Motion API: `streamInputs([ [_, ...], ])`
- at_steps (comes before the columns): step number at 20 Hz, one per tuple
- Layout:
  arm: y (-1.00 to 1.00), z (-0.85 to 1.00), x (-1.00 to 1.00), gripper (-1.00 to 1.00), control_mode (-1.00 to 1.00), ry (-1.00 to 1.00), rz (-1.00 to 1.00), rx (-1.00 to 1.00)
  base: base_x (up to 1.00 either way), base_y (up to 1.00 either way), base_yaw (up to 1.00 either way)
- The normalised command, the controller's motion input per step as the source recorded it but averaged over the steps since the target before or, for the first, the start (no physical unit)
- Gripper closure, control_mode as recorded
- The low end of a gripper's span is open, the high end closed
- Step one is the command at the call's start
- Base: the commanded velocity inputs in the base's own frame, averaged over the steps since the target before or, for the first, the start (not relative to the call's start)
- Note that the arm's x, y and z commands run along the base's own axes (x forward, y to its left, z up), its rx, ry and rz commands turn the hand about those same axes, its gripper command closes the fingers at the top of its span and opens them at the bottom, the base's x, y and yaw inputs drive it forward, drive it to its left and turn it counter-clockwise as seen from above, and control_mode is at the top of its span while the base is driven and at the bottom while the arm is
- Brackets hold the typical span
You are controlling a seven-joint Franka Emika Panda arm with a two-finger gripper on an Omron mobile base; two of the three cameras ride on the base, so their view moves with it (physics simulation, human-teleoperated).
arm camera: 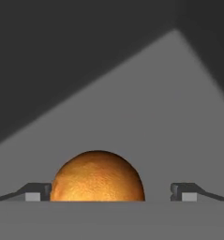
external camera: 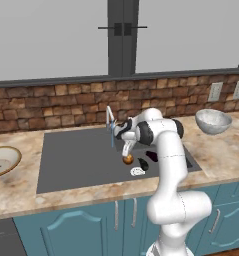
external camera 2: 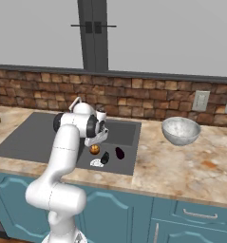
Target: Pick the eggplants from the sink and place them in one bowl. Place the orange in the other bowl. Then turn off the sink faucet.
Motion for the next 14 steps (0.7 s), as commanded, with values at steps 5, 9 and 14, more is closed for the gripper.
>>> streamInputs([
  [5, 0.0, -0.29, -0.38, -1.0, -1.0, 0.0, 0.0, 0.0, 0.0, 0.0, 0.0],
  [9, 0.0, -0.33, -0.35, -1.0, -1.0, 0.0, 0.0, 0.0, 0.0, 0.0, 0.0],
  [14, -0.03, -0.36, -0.37, 1.0, -1.0, 0.0, 0.0, 0.0, 0.0, 0.0, 0.0],
])
